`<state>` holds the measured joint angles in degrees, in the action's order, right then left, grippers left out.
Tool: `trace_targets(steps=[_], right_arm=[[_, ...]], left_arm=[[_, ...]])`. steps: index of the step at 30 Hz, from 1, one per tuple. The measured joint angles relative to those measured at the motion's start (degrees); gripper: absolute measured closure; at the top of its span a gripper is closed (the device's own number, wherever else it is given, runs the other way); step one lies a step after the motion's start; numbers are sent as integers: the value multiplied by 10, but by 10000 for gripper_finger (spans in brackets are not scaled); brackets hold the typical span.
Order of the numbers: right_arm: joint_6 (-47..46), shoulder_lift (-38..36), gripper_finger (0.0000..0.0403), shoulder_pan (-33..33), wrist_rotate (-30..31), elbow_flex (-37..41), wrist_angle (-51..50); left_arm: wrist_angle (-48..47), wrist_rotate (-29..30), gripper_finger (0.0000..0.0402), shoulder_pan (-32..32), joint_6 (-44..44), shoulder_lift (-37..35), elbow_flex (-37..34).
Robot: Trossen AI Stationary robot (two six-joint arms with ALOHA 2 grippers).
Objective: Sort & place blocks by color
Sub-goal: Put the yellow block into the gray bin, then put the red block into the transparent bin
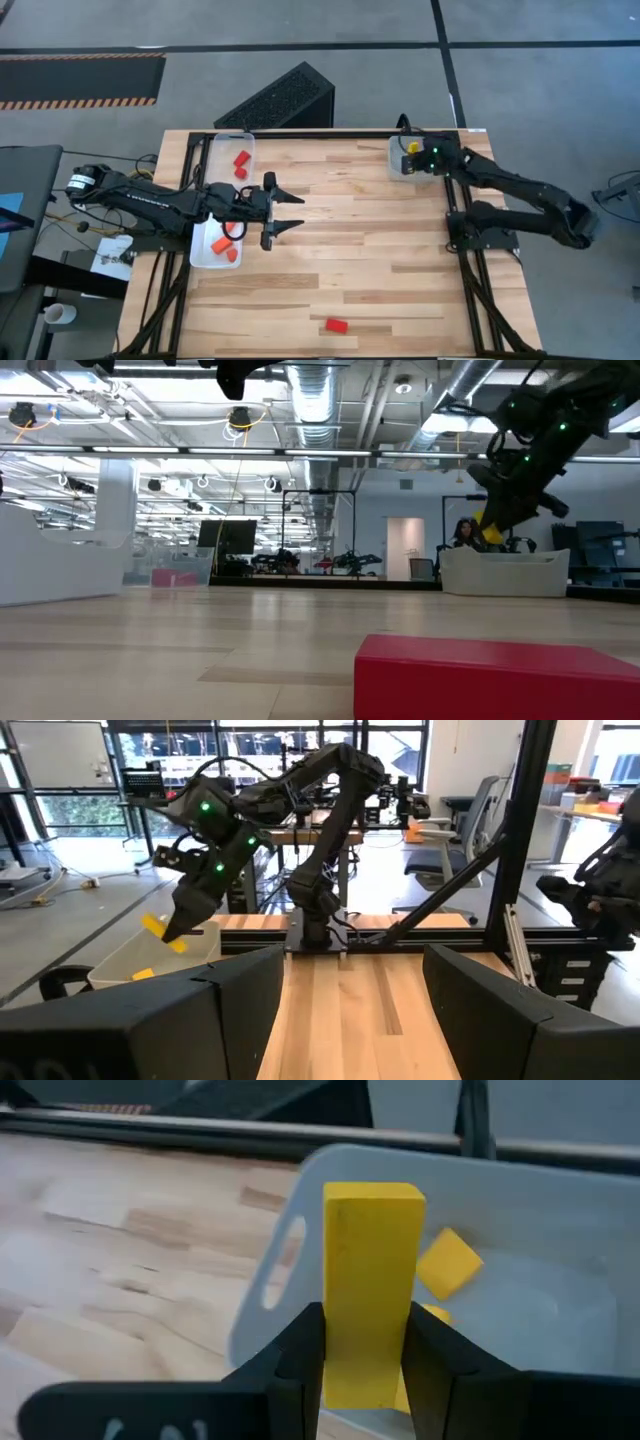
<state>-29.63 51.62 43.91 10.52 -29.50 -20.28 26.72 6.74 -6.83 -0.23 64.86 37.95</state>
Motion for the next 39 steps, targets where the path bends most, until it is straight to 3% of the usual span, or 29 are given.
trace_targets(steps=[4,13,21,29,39], right_arm=[[11,28,253,22,-10,0,-27],[13,60,122,22,-17,0,-34],[21,-11,102,-6,-19,0,-59],[-24,-88,111,-176,-9,-1,-66],[-155,-46,112,-531,202,-1,-11]], left_arm=[[0,0,173,0,0,0,0],[-2,0,173,0,5,0,0],[-3,0,173,0,5,0,0],[-3,1,173,0,5,0,0],[-3,1,173,0,1,0,0]])
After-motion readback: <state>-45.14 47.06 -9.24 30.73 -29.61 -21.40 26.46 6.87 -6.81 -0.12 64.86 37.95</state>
